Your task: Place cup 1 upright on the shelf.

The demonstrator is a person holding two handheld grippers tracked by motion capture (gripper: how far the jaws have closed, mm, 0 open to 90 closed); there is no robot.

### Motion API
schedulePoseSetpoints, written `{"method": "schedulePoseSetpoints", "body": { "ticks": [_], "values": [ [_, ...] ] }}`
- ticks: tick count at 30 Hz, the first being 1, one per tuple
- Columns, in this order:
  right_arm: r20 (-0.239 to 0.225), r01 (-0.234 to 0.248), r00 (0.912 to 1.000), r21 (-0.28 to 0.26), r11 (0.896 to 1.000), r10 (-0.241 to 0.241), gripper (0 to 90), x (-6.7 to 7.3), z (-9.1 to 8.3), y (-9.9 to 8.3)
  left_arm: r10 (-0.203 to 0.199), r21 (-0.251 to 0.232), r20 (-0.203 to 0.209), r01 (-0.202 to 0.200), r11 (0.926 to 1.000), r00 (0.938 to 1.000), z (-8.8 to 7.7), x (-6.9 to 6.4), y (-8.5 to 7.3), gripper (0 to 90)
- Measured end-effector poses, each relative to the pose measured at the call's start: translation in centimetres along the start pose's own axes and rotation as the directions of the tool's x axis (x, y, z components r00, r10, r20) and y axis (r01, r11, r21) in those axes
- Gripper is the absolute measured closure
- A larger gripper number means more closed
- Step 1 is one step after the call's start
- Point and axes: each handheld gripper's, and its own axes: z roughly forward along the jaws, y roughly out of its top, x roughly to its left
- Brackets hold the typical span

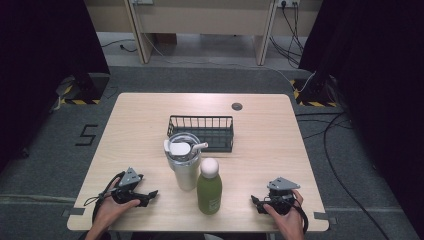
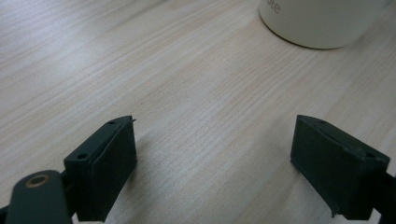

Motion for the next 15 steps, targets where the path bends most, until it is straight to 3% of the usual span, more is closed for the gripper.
{"method": "schedulePoseSetpoints", "body": {
  "ticks": [10, 15],
  "values": [
    [-0.002, 0.001, 1.0, 0.001, 1.0, -0.001, 11.6, -0.01, 0.07, 0.06, 0.021, -0.009, -0.001, -0.021, 0.9997, 0.9998, -0.06, -0.16, 0.0, 14.9],
    [-0.002, 0.005, 1.0, 0.001, 1.0, -0.005, 11.5, -0.04, 0.09, 0.08, 0.029, -0.038, -0.006, -0.029, 0.9989, 0.9996, -0.13, -0.32, 0.07, 15.0]
  ]
}}
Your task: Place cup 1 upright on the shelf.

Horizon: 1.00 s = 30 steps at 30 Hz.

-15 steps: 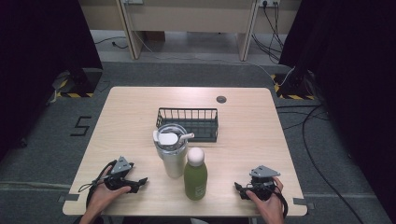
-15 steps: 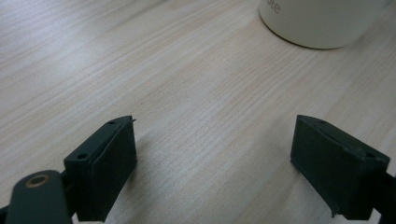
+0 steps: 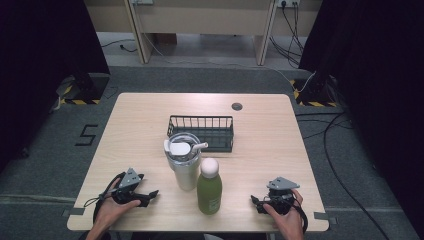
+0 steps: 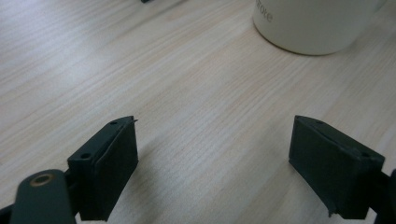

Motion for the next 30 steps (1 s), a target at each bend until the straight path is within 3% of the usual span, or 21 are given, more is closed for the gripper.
{"method": "schedulePoseSetpoints", "body": {
  "ticks": [10, 15, 25, 30],
  "values": [
    [-0.001, 0.002, 1.0, 0.002, 1.0, -0.002, 10.9, 0.0, 0.1, 0.1, -0.022, -0.108, 0.025, 0.024, 0.9938, 0.9995, -0.5, -0.2, 0.4, 14.9],
    [-0.001, 0.002, 1.0, 0.002, 1.0, -0.002, 10.9, 0.0, 0.1, 0.1, -0.024, -0.17, 0.057, 0.034, 0.9848, 0.9981, -0.6, -0.7, 0.8, 14.9],
    [-0.001, 0.004, 1.0, 0.002, 1.0, -0.004, 10.6, 0.0, 0.1, 0.1, 0.017, -0.246, 0.094, 0.006, 0.9692, 0.9954, -0.2, -1.9, 1.9, 14.9],
    [0.0, 0.004, 1.0, 0.001, 1.0, -0.004, 10.3, -0.1, 0.1, 0.1, 0.019, -0.27, 0.117, 0.013, 0.9628, 0.9929, 0.2, -2.5, 2.5, 14.9]
  ]
}}
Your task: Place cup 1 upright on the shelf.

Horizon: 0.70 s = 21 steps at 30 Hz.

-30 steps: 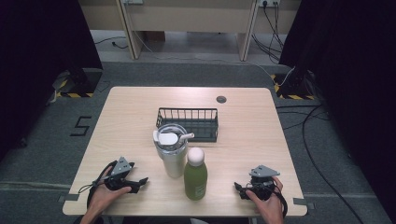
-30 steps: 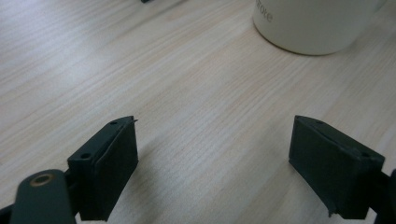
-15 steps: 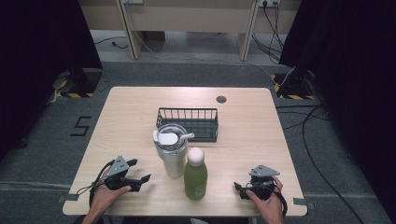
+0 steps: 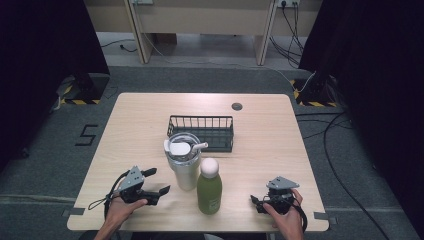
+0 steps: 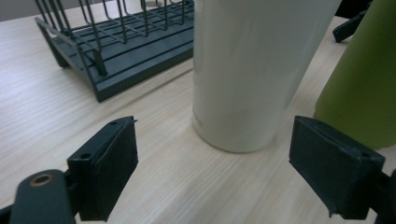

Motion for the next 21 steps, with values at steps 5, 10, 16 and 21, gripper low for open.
{"method": "schedulePoseSetpoints", "body": {
  "ticks": [5, 10, 16, 21],
  "values": [
    [0.0, 0.0, 1.0, 0.0, 1.0, 0.0, 10.3, 0.0, 0.0, 0.0, 0.021, -0.023, 0.018, -0.021, 0.9995, 0.9996, 0.7, -0.5, 0.6, 14.9],
    [0.0, 0.0, 1.0, 0.001, 1.0, 0.0, 10.0, 0.0, 0.0, 0.0, 0.035, -0.034, 0.027, -0.034, 0.9988, 0.999, 1.7, -0.8, 1.1, 15.0],
    [0.0, 0.0, 1.0, 0.001, 1.0, 0.0, 10.0, 0.0, 0.0, 0.0, 0.058, -0.043, 0.038, -0.056, 0.9975, 0.9976, 2.9, -1.3, 1.7, 14.9],
    [-0.001, -0.004, 1.0, 0.003, 1.0, 0.004, 9.7, 0.0, 0.0, 0.0, 0.068, -0.045, 0.041, -0.066, 0.9968, 0.9968, 3.5, -1.4, 2.0, 14.7]
  ]
}}
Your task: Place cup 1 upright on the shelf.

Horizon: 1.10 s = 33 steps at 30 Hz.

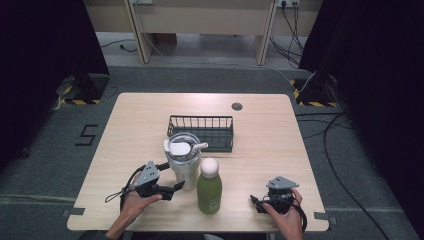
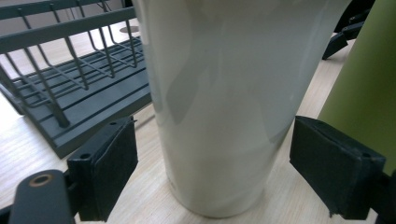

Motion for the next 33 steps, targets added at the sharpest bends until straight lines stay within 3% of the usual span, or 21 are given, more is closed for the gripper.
{"method": "schedulePoseSetpoints", "body": {
  "ticks": [15, 33],
  "values": [
    [-0.002, 0.001, 1.0, 0.0, 1.0, -0.001, 9.6, 0.0, 0.0, 0.0, 0.026, -0.008, 0.008, -0.026, 0.9996, 0.9996, 1.9, -0.4, 0.7, 10.9],
    [-0.004, 0.007, 1.0, -0.001, 1.0, -0.007, 9.6, 0.0, 0.0, 0.0, 0.022, -0.085, 0.008, -0.022, 0.9962, 0.9997, 3.7, -0.4, 0.7, 8.9]
  ]
}}
